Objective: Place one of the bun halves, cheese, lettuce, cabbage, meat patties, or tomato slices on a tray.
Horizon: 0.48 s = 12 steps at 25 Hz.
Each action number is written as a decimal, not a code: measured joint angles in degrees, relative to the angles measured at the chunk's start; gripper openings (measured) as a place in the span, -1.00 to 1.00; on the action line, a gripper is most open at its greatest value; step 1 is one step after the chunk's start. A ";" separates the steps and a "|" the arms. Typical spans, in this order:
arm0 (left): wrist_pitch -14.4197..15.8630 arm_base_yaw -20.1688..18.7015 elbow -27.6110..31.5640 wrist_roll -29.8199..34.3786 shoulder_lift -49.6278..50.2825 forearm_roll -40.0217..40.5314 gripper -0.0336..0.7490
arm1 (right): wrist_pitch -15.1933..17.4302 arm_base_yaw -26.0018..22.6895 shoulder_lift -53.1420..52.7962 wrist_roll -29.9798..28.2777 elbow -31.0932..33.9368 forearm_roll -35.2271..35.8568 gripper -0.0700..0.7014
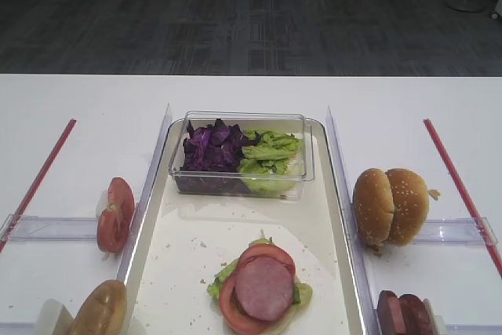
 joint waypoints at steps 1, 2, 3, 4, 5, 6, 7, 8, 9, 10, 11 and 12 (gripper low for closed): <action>0.00 0.00 0.00 0.00 0.00 0.00 0.29 | 0.00 0.00 0.00 0.00 0.00 0.00 0.97; 0.00 0.00 0.00 0.00 0.00 0.00 0.29 | 0.00 0.00 0.00 0.00 0.00 0.00 0.97; 0.00 0.00 0.00 -0.38 0.00 0.00 0.29 | 0.00 0.00 0.00 0.00 0.00 0.00 0.97; 0.00 0.00 0.00 0.00 0.00 0.00 0.29 | 0.00 0.00 0.00 0.00 0.00 0.00 0.97; 0.00 0.00 0.00 0.00 0.00 0.00 0.29 | 0.00 0.00 0.00 0.00 0.00 0.00 0.97; 0.00 0.00 0.00 0.00 0.00 0.00 0.29 | 0.00 0.00 0.00 0.00 0.00 0.00 0.97; 0.00 0.00 0.00 0.00 0.00 0.00 0.29 | 0.00 0.00 0.00 0.00 0.00 0.00 0.97; 0.00 0.00 0.00 0.00 0.00 0.00 0.29 | 0.00 0.00 0.00 0.00 0.00 0.00 0.97; 0.00 0.00 0.00 0.00 0.00 0.00 0.29 | 0.00 0.00 0.00 0.00 0.00 0.00 0.97; 0.00 0.00 0.00 0.00 0.00 0.00 0.29 | 0.00 0.00 0.00 0.00 0.00 0.00 0.97; 0.00 0.00 0.00 0.00 0.00 0.00 0.29 | 0.00 0.00 0.00 0.00 0.00 0.00 0.97; 0.00 0.00 0.00 0.00 0.00 0.00 0.29 | 0.00 0.00 0.00 0.00 0.00 0.00 0.97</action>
